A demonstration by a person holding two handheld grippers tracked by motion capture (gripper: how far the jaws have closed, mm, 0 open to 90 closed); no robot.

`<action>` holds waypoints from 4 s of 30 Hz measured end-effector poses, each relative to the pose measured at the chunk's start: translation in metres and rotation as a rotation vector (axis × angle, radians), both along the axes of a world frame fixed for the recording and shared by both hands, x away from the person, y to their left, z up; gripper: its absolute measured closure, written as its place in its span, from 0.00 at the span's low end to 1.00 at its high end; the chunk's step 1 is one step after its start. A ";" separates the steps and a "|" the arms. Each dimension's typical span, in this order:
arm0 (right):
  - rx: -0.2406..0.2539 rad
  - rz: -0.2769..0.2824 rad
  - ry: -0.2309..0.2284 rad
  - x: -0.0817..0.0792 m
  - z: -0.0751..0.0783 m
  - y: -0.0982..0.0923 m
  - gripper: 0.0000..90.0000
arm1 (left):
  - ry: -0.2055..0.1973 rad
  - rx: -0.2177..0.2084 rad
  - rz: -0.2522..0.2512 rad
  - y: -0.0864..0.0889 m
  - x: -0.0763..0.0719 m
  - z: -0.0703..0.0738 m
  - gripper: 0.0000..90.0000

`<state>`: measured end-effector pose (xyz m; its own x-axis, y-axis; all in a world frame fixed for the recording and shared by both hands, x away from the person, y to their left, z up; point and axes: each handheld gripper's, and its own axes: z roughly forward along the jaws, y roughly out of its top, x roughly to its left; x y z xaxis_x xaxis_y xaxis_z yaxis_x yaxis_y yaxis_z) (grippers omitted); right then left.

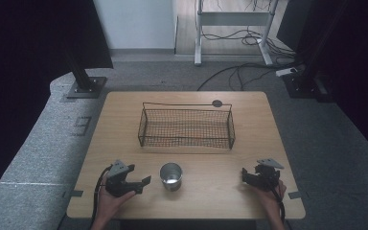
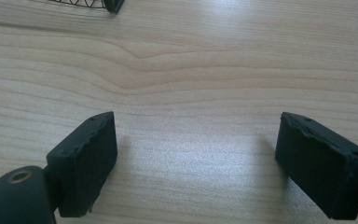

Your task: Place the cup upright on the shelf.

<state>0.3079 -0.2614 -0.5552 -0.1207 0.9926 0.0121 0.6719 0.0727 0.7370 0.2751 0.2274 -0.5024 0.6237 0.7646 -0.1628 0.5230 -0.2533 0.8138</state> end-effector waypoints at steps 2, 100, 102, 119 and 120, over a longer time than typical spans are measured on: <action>0.001 -0.002 0.000 -0.001 0.000 0.000 0.14 | -0.008 -0.008 -0.025 -0.002 -0.004 0.003 0.13; 0.001 0.006 -0.007 -0.005 0.000 0.006 0.18 | -0.100 0.080 -0.166 -0.090 0.034 0.026 0.18; 0.002 0.006 -0.007 -0.005 0.000 0.006 0.17 | -0.104 0.077 -0.169 -0.091 0.035 0.029 0.18; 0.000 0.010 -0.009 -0.005 0.000 0.006 0.18 | -0.116 0.080 -0.158 -0.095 0.045 0.043 0.18; 0.000 0.010 -0.009 -0.005 0.000 0.006 0.18 | -0.120 0.078 -0.155 -0.095 0.045 0.045 0.18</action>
